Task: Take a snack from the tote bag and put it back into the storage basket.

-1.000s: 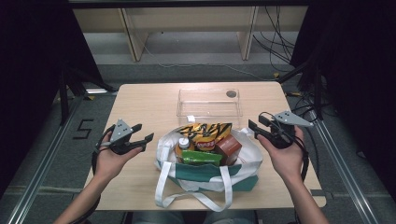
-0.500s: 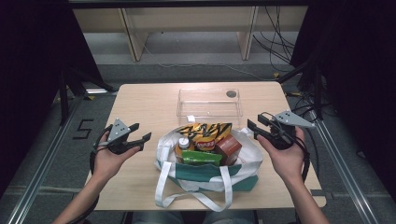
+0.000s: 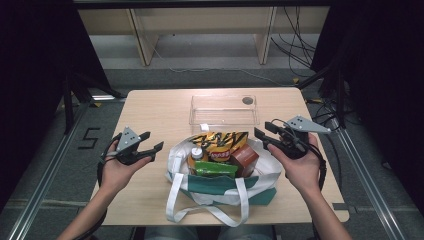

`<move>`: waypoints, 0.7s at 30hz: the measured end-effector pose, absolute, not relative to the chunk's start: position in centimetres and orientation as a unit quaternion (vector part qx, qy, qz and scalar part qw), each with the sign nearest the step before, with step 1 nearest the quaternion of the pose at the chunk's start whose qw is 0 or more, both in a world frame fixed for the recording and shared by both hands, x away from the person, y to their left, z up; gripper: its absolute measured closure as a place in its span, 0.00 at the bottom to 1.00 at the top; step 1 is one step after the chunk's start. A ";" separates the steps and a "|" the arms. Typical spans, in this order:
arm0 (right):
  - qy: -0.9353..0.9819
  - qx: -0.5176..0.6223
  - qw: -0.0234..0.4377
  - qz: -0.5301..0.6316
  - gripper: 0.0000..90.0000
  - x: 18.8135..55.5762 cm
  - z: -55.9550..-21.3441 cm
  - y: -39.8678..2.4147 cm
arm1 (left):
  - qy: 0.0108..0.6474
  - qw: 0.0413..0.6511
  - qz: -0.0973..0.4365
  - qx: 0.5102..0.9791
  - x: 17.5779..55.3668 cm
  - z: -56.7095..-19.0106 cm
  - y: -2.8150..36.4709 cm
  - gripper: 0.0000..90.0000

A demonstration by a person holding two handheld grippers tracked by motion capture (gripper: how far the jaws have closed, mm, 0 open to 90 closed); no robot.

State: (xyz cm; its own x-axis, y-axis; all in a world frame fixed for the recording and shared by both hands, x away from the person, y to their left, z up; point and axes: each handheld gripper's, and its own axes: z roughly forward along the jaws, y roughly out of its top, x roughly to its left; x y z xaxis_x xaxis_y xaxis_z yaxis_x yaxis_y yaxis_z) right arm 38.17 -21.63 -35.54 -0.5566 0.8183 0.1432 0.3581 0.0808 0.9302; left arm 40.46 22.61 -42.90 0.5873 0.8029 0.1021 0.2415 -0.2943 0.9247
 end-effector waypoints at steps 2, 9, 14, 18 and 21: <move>0.707 0.409 0.214 0.536 0.62 38.4 -35.4 -21.3 | 0.350 0.479 0.289 0.751 40.4 -43.0 22.6 0.42; 0.732 0.386 0.201 0.525 0.69 38.8 -35.4 -19.6 | 0.343 0.482 0.289 0.753 40.4 -42.9 22.5 0.42; 0.750 0.393 0.183 0.501 0.77 39.5 -35.6 -18.7 | 0.342 0.478 0.286 0.757 40.0 -43.2 22.6 0.41; 0.766 0.387 0.174 0.483 0.78 40.1 -35.6 -18.1 | 0.340 0.484 0.286 0.754 40.1 -43.1 22.4 0.41; 0.767 0.393 0.168 0.478 0.79 40.2 -35.6 -18.0 | 0.340 0.484 0.287 0.753 40.0 -42.9 22.3 0.41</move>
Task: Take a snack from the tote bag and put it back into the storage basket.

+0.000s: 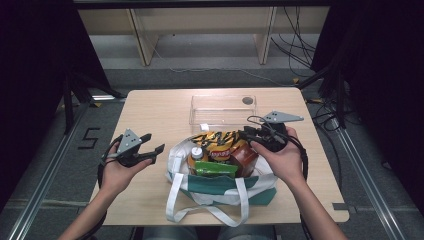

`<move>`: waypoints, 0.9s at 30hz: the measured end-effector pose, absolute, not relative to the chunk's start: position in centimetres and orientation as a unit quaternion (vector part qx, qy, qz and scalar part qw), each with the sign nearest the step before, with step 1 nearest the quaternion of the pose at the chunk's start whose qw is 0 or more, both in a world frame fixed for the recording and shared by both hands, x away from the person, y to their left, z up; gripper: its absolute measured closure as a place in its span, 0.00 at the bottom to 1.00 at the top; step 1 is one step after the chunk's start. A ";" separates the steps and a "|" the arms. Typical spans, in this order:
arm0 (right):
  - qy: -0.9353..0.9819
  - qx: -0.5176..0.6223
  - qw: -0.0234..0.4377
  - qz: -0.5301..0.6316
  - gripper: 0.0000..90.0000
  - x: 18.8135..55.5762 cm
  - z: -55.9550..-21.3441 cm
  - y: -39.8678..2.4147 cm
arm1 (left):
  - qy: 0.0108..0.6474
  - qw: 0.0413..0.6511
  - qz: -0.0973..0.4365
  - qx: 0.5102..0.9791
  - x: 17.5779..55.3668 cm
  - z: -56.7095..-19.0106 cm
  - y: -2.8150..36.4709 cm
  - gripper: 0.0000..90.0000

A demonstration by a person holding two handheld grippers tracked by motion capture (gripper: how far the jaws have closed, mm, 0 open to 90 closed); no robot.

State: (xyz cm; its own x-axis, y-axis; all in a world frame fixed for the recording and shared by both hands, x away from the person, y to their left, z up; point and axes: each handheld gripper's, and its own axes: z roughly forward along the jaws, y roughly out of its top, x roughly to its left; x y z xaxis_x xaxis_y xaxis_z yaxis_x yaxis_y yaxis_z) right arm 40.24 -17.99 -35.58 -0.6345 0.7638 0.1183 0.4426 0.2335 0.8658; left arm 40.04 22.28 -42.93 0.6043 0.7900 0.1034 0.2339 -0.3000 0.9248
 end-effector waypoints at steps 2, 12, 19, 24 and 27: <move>0.766 0.402 0.151 0.479 0.79 40.3 -35.8 -17.9 | 0.339 0.484 0.285 0.755 40.1 -43.0 22.2 0.41; 0.783 0.387 0.127 0.471 0.83 41.3 -36.4 -18.4 | 0.340 0.480 0.284 0.757 40.4 -43.3 22.1 0.41; 0.793 0.375 0.112 0.467 0.90 41.3 -36.7 -18.3 | 0.337 0.479 0.281 0.760 40.3 -43.5 21.9 0.41; 0.796 0.369 0.106 0.468 0.98 41.5 -36.7 -18.4 | 0.338 0.478 0.281 0.761 40.4 -43.6 22.0 0.41; 0.792 0.376 0.106 0.469 1.00 41.4 -36.8 -18.3 | 0.335 0.478 0.280 0.762 40.5 -43.7 22.0 0.41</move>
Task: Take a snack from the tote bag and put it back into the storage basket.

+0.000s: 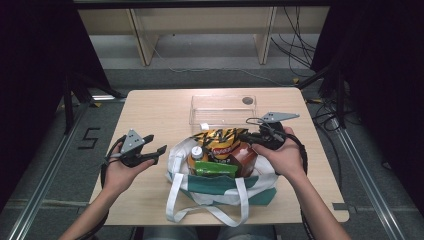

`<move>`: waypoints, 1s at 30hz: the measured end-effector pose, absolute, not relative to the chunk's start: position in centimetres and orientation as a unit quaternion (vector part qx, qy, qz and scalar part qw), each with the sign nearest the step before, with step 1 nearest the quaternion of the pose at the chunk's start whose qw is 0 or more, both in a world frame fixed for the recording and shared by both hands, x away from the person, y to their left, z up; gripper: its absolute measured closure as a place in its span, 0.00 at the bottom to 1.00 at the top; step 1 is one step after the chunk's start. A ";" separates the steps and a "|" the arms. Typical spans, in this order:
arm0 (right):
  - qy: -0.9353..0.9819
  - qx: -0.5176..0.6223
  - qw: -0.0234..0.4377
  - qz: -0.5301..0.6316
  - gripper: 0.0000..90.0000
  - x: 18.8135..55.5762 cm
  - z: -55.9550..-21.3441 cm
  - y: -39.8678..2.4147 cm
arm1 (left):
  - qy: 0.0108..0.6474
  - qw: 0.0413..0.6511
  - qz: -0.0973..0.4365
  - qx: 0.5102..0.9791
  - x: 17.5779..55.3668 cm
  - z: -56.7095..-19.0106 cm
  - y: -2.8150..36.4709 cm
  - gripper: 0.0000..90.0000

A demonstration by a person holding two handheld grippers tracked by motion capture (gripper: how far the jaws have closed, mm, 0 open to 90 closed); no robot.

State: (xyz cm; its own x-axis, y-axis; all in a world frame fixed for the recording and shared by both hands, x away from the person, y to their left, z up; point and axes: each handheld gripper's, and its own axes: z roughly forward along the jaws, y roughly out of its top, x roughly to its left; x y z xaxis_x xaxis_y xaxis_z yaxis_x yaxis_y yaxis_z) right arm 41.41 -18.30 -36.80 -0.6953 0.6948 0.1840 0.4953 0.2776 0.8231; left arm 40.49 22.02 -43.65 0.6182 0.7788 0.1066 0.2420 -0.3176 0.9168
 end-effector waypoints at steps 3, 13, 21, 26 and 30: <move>0.793 0.370 0.112 0.471 1.00 41.5 -36.8 -18.3 | 0.336 0.479 0.280 0.761 40.5 -43.7 22.0 0.41; 0.791 0.362 0.131 0.475 1.00 41.4 -37.0 -18.1 | 0.337 0.474 0.280 0.763 40.4 -43.8 21.9 0.41; 0.793 0.349 0.146 0.477 1.00 41.1 -36.9 -18.1 | 0.335 0.473 0.279 0.766 40.5 -44.1 21.9 0.41; 0.788 0.339 0.157 0.489 1.00 40.8 -36.6 -17.8 | 0.338 0.473 0.278 0.765 40.5 -44.2 21.9 0.41; 0.781 0.328 0.170 0.503 1.00 40.6 -36.3 -17.6 | 0.339 0.472 0.278 0.765 40.5 -44.2 21.9 0.41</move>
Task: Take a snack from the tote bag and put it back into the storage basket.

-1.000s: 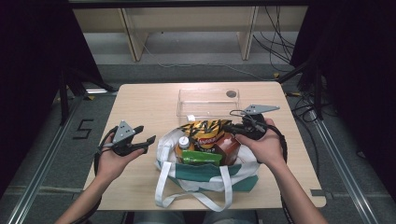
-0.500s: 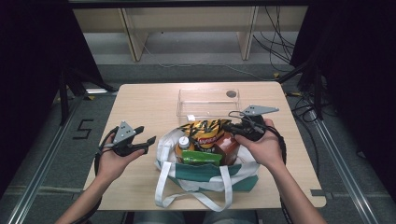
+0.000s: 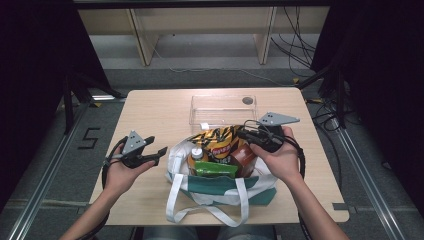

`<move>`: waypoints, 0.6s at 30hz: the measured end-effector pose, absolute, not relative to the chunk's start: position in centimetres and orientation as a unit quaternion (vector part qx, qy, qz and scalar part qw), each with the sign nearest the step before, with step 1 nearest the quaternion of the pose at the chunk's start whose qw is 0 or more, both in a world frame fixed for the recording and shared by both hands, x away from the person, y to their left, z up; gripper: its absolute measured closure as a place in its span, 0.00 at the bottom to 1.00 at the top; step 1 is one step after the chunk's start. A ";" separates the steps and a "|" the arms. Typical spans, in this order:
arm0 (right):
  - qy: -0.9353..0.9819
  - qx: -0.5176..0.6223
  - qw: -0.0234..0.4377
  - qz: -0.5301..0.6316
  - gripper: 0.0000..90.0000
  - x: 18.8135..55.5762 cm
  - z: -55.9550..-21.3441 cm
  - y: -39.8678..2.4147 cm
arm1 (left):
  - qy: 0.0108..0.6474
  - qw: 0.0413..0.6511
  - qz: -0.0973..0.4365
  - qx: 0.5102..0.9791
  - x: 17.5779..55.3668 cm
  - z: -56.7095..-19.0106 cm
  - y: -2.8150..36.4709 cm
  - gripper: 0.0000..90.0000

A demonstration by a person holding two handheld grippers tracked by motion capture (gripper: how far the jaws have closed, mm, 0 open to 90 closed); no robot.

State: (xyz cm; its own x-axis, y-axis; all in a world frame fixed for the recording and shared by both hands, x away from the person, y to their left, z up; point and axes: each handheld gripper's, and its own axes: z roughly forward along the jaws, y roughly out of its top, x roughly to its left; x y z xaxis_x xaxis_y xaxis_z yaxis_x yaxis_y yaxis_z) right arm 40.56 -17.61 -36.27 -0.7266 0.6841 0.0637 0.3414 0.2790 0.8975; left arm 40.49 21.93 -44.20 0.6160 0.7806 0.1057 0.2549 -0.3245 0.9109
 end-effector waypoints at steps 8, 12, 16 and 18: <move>0.776 0.313 0.188 0.514 1.00 40.0 -35.6 -17.4 | 0.337 0.470 0.279 0.766 40.5 -44.2 21.9 0.41; 0.768 0.312 0.198 0.522 1.00 39.8 -35.4 -17.4 | 0.337 0.470 0.279 0.767 40.5 -44.3 22.0 0.41; 0.761 0.307 0.212 0.530 1.00 39.8 -35.2 -17.3 | 0.339 0.471 0.279 0.765 40.5 -44.3 21.9 0.41; 0.761 0.306 0.217 0.529 1.00 39.6 -35.0 -17.3 | 0.339 0.471 0.279 0.765 40.5 -44.3 21.9 0.41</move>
